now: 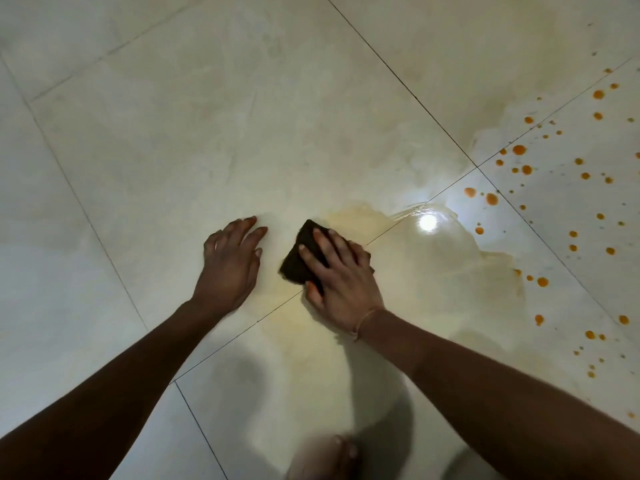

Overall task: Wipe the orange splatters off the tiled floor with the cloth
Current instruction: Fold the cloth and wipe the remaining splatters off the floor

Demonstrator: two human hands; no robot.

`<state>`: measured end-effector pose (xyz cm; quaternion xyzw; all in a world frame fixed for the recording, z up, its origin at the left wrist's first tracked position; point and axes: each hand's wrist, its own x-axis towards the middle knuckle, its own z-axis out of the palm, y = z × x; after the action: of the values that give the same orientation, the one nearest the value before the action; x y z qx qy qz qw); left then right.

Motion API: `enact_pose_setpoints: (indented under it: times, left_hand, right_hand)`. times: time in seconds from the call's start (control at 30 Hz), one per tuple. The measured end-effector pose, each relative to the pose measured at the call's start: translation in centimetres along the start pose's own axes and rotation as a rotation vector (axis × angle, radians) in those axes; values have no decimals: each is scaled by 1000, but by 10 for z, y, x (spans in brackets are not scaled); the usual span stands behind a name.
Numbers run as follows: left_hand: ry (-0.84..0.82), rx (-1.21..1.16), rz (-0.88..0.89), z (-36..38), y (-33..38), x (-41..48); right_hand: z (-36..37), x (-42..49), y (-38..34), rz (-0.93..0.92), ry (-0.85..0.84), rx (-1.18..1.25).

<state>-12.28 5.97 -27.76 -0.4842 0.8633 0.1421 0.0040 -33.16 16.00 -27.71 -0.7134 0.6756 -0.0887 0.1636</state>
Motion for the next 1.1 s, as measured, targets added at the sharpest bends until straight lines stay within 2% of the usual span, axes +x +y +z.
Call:
enact_pose_setpoints:
  times: [0.07, 0.13, 0.17, 0.23, 0.3, 0.33, 0.37, 0.4, 0.47, 0.5, 0.53, 0.57, 0.6, 0.67, 0.7, 0.73, 0.8, 0.87, 0.9, 0.93, 0.97, 1.07, 1.1]
  left_hand:
    - [30, -9, 16, -2, 8, 7]
    - [15, -42, 39, -4, 21, 16]
    - [9, -56, 55, -3, 29, 21]
    - [5, -100, 95, 1, 47, 34]
    - [22, -151, 111, 6, 64, 52]
    - [34, -178, 102, 7, 71, 63]
    - [50, -202, 86, 7, 75, 75]
    - [70, -213, 69, 7, 78, 88]
    - [91, -184, 50, 5, 71, 107]
    - [96, -148, 51, 4, 63, 113]
    - [100, -114, 65, 3, 57, 116]
    - [94, -89, 91, 5, 51, 118]
    - [95, -81, 113, 6, 47, 117]
    - [110, -94, 128, 9, 44, 117]
    - [117, -104, 132, 10, 44, 118]
    - [118, -115, 136, 10, 43, 118]
    - [125, -128, 135, 10, 42, 118]
    - [120, -130, 134, 9, 41, 118]
    - [120, -133, 136, 9, 41, 118]
    - [122, -133, 140, 9, 42, 118]
    - [126, -131, 145, 10, 43, 118]
    - [141, -129, 147, 11, 41, 118]
    - [144, -122, 152, 12, 42, 118]
  right_hand:
    - [7, -27, -9, -186, -79, -12]
    - [-7, -58, 35, -302, -153, -24]
    - [-17, -56, 65, -247, -100, -45]
    - [-40, -25, 118, 88, 26, -70]
    - [-55, 14, 138, 461, 118, -26]
    - [-54, 22, 130, 523, 148, -23]
    - [-46, 22, 115, 487, 170, -19]
    - [-37, 11, 97, 356, 142, -7]
    - [-18, -34, 61, 6, -21, -8]
    - [-18, -47, 57, -101, -92, -15]
    - [-22, -43, 68, -189, -93, -29]
    - [-24, -25, 81, -211, -59, -60]
    - [-28, -1, 91, -141, 1, -89]
    - [-39, 47, 96, 249, 108, -40]
    - [-38, 57, 85, 359, 150, 2]
    - [-27, 52, 65, 359, 163, 28]
    - [-3, 7, 16, 53, 56, 56]
    - [3, -39, -3, -244, -130, 67]
    - [1, -38, 12, -323, -138, 70]
    - [-2, -21, 33, -333, -74, 19]
    - [-7, 3, 53, -230, -28, -14]
    - [-41, 73, 95, 415, 185, 21]
    - [-37, 72, 87, 489, 220, 42]
